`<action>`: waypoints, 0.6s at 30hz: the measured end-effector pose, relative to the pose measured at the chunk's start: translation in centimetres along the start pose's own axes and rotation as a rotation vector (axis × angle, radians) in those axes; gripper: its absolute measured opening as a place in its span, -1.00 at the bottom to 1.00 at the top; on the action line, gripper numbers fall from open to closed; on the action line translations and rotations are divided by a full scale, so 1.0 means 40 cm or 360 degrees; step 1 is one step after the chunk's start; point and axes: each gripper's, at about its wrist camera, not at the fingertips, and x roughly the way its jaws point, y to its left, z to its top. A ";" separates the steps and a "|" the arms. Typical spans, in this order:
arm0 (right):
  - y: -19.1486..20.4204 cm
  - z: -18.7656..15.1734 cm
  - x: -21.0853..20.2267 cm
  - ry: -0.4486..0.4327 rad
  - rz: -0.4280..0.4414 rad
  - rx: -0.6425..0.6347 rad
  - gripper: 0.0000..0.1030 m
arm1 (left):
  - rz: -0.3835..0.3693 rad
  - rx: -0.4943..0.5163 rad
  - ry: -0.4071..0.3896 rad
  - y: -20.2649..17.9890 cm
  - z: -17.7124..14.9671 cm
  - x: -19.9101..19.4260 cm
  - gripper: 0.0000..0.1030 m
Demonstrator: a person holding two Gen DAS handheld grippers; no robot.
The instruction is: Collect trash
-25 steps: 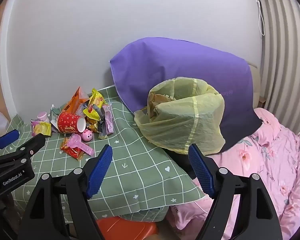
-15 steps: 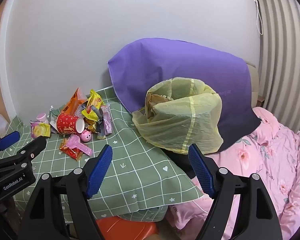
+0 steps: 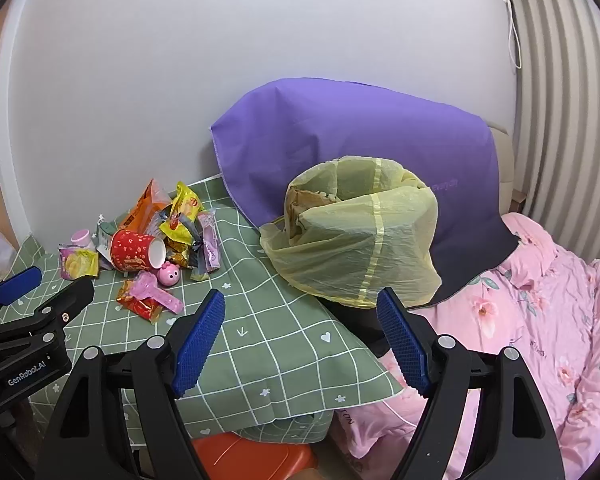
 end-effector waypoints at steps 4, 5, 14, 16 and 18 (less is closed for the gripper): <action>-0.001 -0.001 0.000 0.0002 -0.0001 0.0001 0.45 | -0.0010 -0.0001 -0.0002 0.000 0.001 0.000 0.62; -0.001 -0.001 0.000 0.0003 0.0002 0.0000 0.45 | -0.0011 -0.0002 -0.0002 0.000 0.001 0.000 0.62; -0.004 -0.004 -0.002 0.0005 -0.0002 0.0001 0.45 | -0.0013 -0.0001 0.0004 -0.002 0.006 0.000 0.62; -0.004 -0.004 -0.001 0.0005 -0.0004 0.0000 0.45 | -0.0012 -0.0001 0.0003 -0.003 0.008 -0.001 0.62; -0.005 -0.004 -0.001 0.0004 -0.0006 0.0001 0.45 | -0.0013 -0.0002 0.0002 -0.004 0.009 -0.001 0.62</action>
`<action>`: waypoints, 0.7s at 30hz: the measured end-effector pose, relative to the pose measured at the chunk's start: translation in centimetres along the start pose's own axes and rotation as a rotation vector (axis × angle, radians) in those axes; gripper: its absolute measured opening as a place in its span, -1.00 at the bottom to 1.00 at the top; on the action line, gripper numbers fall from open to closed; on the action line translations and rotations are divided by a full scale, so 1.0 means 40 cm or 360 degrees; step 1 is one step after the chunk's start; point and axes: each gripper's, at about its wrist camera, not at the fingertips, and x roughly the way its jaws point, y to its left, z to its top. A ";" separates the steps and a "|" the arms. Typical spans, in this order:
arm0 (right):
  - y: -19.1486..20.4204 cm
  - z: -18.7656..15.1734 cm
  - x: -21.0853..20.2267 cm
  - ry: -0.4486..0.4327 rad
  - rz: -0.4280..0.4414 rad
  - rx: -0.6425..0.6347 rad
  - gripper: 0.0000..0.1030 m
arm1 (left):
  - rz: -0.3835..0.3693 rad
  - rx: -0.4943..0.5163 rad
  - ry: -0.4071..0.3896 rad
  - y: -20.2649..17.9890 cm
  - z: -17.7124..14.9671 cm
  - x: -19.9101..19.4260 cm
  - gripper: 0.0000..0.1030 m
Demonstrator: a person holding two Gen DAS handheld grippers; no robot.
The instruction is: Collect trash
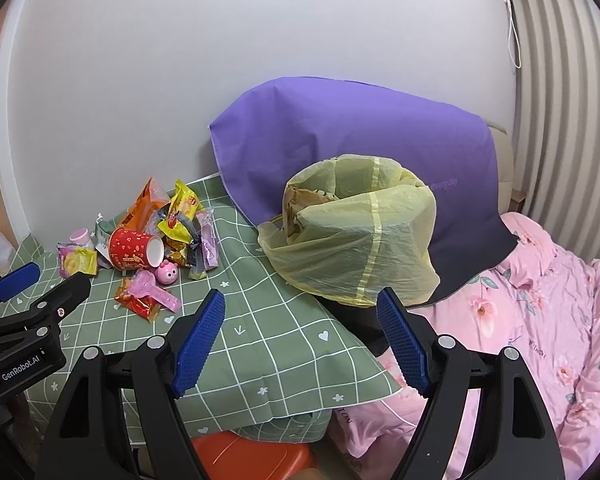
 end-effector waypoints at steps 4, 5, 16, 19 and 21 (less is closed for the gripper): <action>-0.001 -0.001 0.001 0.0000 -0.0003 0.0000 0.45 | -0.0003 0.0003 0.0001 -0.001 0.002 0.001 0.62; -0.001 -0.001 0.001 0.0000 -0.0003 0.0000 0.45 | -0.0006 0.0003 0.0001 -0.001 0.003 0.001 0.62; -0.004 -0.001 0.001 0.0003 0.0000 0.0001 0.45 | -0.0007 0.0001 0.0001 -0.001 0.004 0.002 0.62; -0.004 -0.002 0.001 0.0002 0.0000 0.0000 0.45 | -0.0007 0.0001 0.0000 -0.001 0.003 0.002 0.62; -0.005 -0.002 0.000 0.0002 0.0000 0.0002 0.45 | -0.0007 0.0002 0.0001 -0.001 0.003 0.002 0.62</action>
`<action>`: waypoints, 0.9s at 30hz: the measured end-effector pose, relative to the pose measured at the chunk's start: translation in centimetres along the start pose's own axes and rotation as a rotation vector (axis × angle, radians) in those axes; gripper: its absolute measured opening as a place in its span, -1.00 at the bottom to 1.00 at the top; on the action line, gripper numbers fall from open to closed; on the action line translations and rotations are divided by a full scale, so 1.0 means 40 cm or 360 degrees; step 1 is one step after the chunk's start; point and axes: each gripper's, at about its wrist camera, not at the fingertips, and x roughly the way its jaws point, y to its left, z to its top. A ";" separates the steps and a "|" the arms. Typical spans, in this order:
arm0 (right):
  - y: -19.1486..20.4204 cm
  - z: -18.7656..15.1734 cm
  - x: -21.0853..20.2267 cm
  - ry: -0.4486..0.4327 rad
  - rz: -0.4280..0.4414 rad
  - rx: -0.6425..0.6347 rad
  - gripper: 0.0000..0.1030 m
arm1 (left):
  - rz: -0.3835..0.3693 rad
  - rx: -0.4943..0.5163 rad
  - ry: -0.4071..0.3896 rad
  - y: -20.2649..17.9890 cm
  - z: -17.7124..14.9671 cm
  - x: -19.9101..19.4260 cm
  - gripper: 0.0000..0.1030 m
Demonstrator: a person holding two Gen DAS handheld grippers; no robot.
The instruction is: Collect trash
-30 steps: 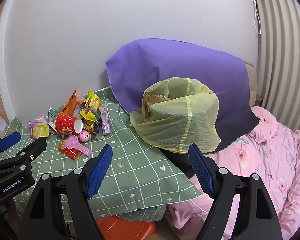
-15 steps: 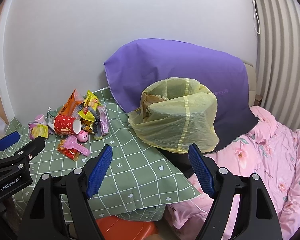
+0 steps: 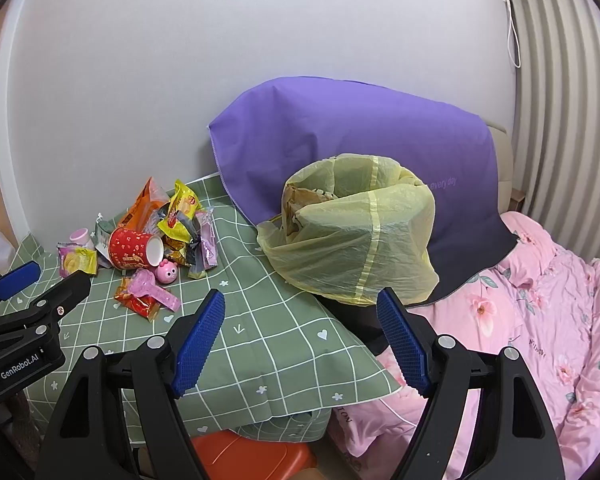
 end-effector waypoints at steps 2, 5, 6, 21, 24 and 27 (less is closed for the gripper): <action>0.001 0.000 0.000 0.0000 0.0000 -0.0001 0.45 | 0.0001 -0.0001 -0.0001 0.000 0.000 0.000 0.62; -0.001 0.000 0.000 0.0001 0.0000 0.0000 0.45 | 0.0000 -0.0001 -0.0002 0.000 -0.001 0.000 0.62; -0.001 0.000 0.000 0.0001 0.0000 -0.0001 0.45 | 0.0000 -0.0001 -0.0001 0.000 0.000 0.000 0.62; -0.001 0.000 0.002 -0.0001 -0.0001 -0.0001 0.45 | 0.0000 -0.0002 -0.0005 0.001 -0.002 -0.001 0.62; -0.001 0.000 0.003 0.0001 -0.0003 -0.0003 0.45 | 0.0001 -0.0007 -0.0004 0.004 -0.001 0.001 0.62; -0.001 -0.002 0.003 -0.0001 -0.0002 -0.0002 0.45 | 0.0004 -0.0016 -0.0006 0.011 -0.001 0.002 0.62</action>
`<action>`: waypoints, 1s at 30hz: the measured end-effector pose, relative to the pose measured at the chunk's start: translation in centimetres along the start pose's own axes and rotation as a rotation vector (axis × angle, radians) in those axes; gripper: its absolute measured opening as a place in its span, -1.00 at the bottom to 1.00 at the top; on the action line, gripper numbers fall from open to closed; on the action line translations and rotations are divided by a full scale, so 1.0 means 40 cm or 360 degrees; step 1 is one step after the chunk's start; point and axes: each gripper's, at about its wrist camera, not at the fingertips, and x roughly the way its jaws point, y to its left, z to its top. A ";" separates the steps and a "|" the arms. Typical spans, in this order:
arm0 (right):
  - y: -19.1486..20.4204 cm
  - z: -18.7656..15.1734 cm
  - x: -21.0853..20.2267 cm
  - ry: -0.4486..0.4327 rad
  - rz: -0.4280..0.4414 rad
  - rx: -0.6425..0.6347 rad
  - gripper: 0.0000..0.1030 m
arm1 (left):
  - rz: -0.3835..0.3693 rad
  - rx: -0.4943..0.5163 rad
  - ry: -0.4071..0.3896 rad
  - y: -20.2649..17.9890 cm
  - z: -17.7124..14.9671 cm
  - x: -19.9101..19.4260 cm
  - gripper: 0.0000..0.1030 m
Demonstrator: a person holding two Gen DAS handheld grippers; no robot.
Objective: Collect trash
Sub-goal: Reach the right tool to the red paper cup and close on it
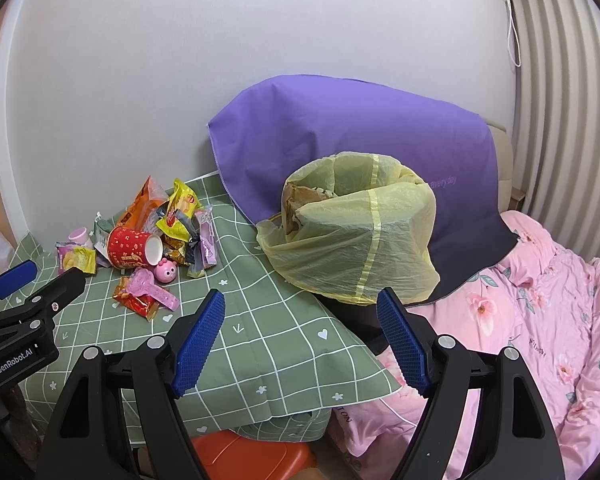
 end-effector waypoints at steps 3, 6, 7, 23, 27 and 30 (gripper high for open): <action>0.000 0.000 0.004 0.0003 0.0001 0.0004 0.45 | 0.0007 -0.0005 0.0001 0.010 0.000 0.007 0.62; 0.004 0.001 0.020 0.0010 0.0002 0.0004 0.45 | 0.0015 -0.0017 0.0005 0.024 0.000 0.017 0.62; 0.006 0.003 0.026 0.0014 0.0003 0.0001 0.45 | 0.0019 -0.0023 0.0007 0.030 -0.001 0.020 0.62; 0.099 0.039 0.204 0.0108 0.0084 -0.0053 0.45 | 0.0210 -0.0168 0.0074 0.283 0.030 0.203 0.62; 0.125 0.045 0.256 0.0151 0.0096 -0.0047 0.45 | 0.0342 -0.0180 0.0106 0.400 0.051 0.299 0.62; 0.153 0.048 0.293 0.0207 0.0104 -0.0071 0.45 | 0.0406 -0.0216 0.0146 0.488 0.054 0.368 0.62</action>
